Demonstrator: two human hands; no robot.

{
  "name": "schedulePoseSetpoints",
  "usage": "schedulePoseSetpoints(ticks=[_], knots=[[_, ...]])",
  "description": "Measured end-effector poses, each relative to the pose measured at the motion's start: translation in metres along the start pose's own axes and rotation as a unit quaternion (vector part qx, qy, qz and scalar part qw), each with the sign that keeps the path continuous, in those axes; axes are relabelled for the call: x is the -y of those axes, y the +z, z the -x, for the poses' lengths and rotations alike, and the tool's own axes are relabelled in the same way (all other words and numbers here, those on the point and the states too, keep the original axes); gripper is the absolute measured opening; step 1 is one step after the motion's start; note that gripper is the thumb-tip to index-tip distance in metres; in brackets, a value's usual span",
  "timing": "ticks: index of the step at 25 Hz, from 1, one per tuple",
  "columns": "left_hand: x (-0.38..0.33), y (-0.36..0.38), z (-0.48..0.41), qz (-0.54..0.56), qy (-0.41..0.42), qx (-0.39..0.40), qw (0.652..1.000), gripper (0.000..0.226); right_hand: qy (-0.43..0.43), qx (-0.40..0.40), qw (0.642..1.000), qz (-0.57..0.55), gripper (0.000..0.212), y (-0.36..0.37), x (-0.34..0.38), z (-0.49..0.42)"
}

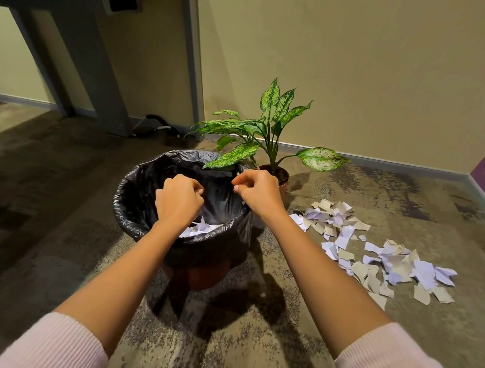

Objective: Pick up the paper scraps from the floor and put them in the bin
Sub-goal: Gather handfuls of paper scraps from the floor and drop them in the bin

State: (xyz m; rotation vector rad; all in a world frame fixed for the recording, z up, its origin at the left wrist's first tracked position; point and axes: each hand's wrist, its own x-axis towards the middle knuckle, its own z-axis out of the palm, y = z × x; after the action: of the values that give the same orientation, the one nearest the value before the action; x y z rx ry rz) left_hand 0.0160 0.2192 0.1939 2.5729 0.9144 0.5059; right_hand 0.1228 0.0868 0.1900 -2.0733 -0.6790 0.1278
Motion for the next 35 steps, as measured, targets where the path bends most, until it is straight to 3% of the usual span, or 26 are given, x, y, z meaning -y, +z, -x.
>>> schedulePoseSetpoints(ticks=[7, 12, 15, 26, 30, 33, 35], knots=[[-0.026, 0.008, 0.01, 0.02, 0.049, -0.06, 0.997, 0.013, 0.014, -0.058, 0.998, -0.01, 0.011, -0.023, -0.02, 0.013], [-0.083, 0.04, 0.031, 0.022, 0.205, -0.095, 0.974, 0.016, 0.057, -0.102, 0.993, -0.029, 0.01, -0.06, -0.062, 0.037], [-0.11, 0.081, 0.058, 0.024, 0.264, -0.039, 0.963, 0.016, 0.11, -0.115, 0.987, -0.021, 0.013, -0.088, -0.108, 0.061], [-0.113, 0.226, 0.154, -0.042, 0.278, 0.236, 0.93, 0.017, 0.316, -0.101, 0.942, 0.039, 0.011, -0.124, -0.283, 0.181], [-0.116, 0.25, 0.17, -0.068, 0.272, 0.289, 0.915, 0.021, 0.383, -0.106, 0.916, 0.055, 0.016, -0.12, -0.323, 0.209], [-0.121, 0.265, 0.177, -0.075, 0.267, 0.311, 0.909, 0.021, 0.415, -0.117, 0.899, 0.072, 0.006, -0.119, -0.345, 0.218], [-0.126, 0.276, 0.178, -0.08, 0.267, 0.315, 0.907, 0.023, 0.42, -0.126, 0.895, 0.077, 0.016, -0.118, -0.356, 0.216]])
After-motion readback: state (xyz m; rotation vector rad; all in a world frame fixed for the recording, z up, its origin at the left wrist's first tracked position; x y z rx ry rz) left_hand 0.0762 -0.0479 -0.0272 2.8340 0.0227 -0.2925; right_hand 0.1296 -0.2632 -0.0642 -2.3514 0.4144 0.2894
